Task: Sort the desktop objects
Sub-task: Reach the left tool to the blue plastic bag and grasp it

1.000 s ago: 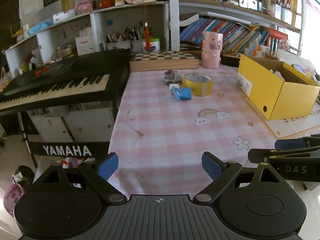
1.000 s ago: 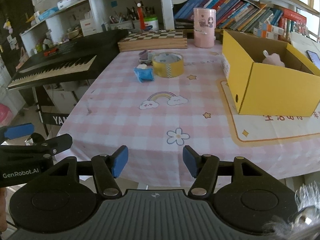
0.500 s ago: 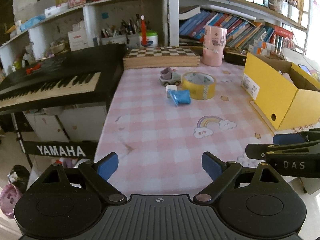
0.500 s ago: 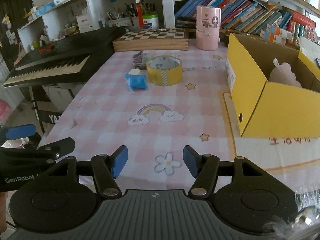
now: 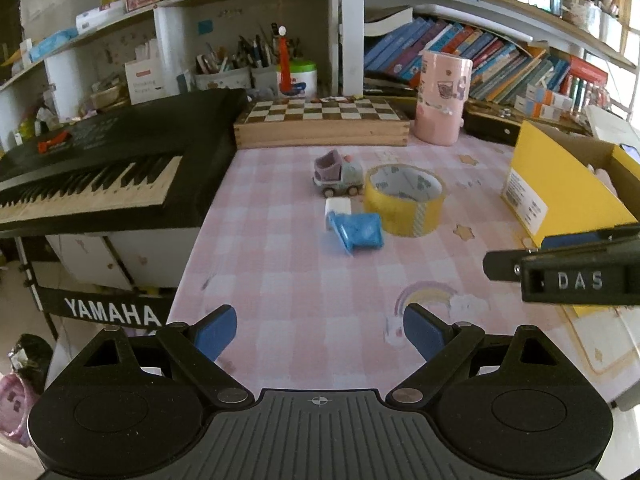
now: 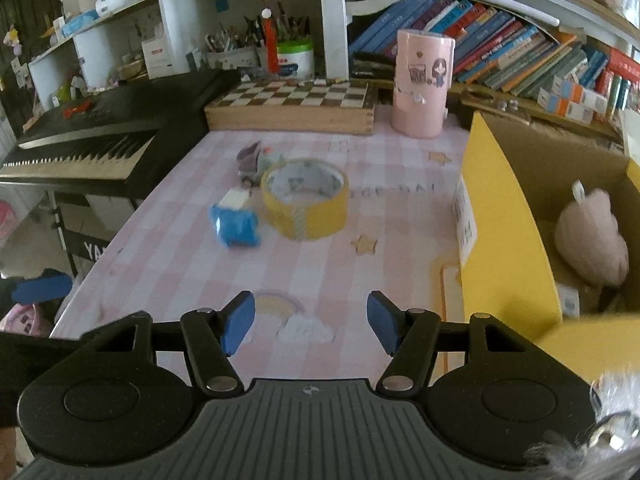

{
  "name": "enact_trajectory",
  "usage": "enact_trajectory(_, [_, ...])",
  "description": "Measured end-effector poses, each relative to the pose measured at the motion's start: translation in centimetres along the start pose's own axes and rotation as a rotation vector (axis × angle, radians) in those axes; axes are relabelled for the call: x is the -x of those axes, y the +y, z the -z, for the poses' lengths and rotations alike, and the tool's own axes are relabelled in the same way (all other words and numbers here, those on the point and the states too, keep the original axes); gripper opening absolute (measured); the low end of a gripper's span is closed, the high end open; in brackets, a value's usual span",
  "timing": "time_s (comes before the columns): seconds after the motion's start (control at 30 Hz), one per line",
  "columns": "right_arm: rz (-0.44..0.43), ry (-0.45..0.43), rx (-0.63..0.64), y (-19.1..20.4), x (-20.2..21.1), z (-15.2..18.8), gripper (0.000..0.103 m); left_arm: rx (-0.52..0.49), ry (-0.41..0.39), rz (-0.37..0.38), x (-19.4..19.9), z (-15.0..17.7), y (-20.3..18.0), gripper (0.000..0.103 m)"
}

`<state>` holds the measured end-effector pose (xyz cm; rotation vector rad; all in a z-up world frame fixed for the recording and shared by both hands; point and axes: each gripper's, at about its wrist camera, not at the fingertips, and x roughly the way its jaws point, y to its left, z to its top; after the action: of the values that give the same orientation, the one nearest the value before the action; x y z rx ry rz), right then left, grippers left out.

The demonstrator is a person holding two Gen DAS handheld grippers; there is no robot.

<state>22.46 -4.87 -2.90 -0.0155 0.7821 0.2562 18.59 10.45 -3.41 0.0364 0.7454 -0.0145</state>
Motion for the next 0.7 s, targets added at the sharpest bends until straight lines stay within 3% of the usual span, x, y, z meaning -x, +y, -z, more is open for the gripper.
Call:
enact_trajectory(0.17, [-0.007,-0.015,0.011,-1.1,-1.7,-2.3,0.064,0.005,0.006,-0.011,-1.8,-1.3,-0.8,0.093])
enact_trajectory(0.7, [-0.017,-0.03,0.075,-2.9,-6.8,-6.8,0.088,-0.052,0.004,-0.021,-7.3,-4.2,-4.2,0.093])
